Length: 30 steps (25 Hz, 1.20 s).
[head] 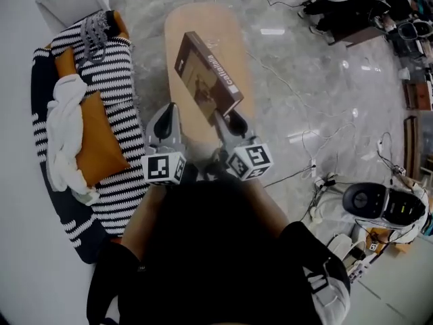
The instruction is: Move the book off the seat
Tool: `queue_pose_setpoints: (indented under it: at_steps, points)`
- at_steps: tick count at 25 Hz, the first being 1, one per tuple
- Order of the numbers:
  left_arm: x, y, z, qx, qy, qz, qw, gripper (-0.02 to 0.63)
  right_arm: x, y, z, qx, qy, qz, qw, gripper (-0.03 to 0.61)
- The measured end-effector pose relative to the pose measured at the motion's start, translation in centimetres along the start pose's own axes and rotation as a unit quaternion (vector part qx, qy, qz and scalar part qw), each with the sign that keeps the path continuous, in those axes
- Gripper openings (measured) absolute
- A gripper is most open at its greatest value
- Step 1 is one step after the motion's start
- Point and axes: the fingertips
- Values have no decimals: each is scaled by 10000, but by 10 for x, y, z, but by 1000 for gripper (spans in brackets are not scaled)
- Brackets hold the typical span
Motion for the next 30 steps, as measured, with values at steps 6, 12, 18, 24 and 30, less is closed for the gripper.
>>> queue_pose_setpoints:
  at_steps: [6,12,18,24,30]
  points:
    - [-47,35,-37,-64,106,291,9995,6,-27,-13,-67,-165,300,55,9994,156]
    - [-52,36,-56,-82,107,392,9991,6,-29,-31,-85,-334,385,119,9986,156]
    - [-90,43,-83,-130,33,703,9974,6,-51,-43,-123,-465,584,235,9969,156]
    - [-150,65,-79,-164,-232,1058,9940,6,-90,-22,-154,-646,685,391,9948,156]
    - [-208,81,-71,-159,-335,1333,9904,6,-143,-8,-187,-823,821,638,9912,156]
Point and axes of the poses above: the fingertips, and each gripper's own axes: y forward along the fingers, z to its left, x out of its top, and after that the axes turned 2 degrees about y, right-handed
